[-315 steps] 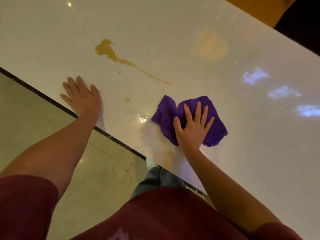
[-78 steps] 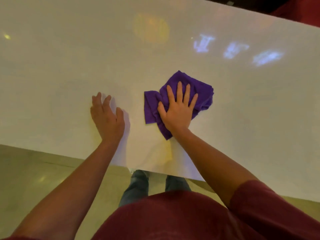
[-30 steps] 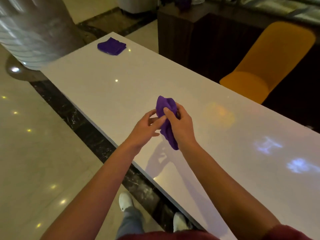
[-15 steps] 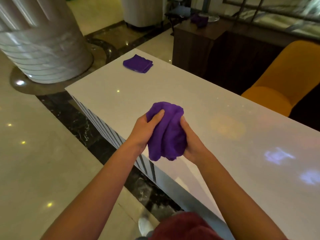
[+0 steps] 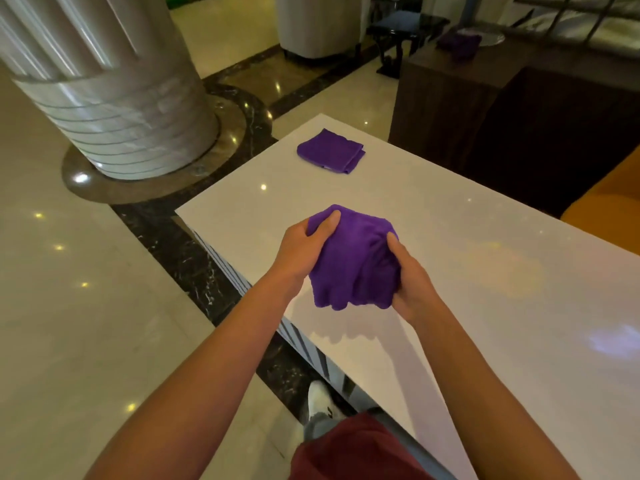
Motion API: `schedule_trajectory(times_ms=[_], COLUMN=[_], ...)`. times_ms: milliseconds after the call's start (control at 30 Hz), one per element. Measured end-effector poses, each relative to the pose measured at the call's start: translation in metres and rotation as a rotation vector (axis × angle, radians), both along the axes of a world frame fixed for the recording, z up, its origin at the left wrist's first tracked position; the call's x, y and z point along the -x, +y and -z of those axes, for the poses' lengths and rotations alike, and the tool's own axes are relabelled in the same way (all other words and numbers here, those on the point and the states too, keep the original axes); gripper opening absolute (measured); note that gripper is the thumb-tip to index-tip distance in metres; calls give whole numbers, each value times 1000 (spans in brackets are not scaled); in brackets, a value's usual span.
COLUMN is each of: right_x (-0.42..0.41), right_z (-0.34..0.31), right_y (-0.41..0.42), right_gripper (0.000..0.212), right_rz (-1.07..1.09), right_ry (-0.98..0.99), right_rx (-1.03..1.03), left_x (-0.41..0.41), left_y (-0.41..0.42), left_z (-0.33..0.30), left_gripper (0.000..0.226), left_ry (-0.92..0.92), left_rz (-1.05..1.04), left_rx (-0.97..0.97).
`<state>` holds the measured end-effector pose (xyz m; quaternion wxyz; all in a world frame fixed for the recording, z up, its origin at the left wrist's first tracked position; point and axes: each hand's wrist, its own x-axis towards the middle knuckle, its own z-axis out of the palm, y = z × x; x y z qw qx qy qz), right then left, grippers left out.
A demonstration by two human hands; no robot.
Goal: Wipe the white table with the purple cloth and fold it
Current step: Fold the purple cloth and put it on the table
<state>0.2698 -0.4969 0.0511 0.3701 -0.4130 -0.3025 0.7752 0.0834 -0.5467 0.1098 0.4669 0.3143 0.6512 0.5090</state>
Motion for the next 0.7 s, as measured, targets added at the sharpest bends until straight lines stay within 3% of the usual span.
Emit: schedule_trajectory(times_ms=[133,233,333,467,700], right_x=[41,54,57,53,50], right_z=[11,11,12,27,57], right_y=[53,84,110,138,197], right_gripper=[60,43,41,32,29], right_rz=[-28,-122,-157,42,372], right_ry=[176,-33,-257,-401,-454], right_rx=[41,-114,-240,-191,-43], left_x=[53,80,91,91,95], left_y=[51,89,131,192,324], left_z=[-6,0,12,40,91], left_gripper=[31,31,34,25,39], left_ry=[24,11,36,-18,-146], left_rz=[56,110,193,323,620], left_rx=[43,73,128,188,239])
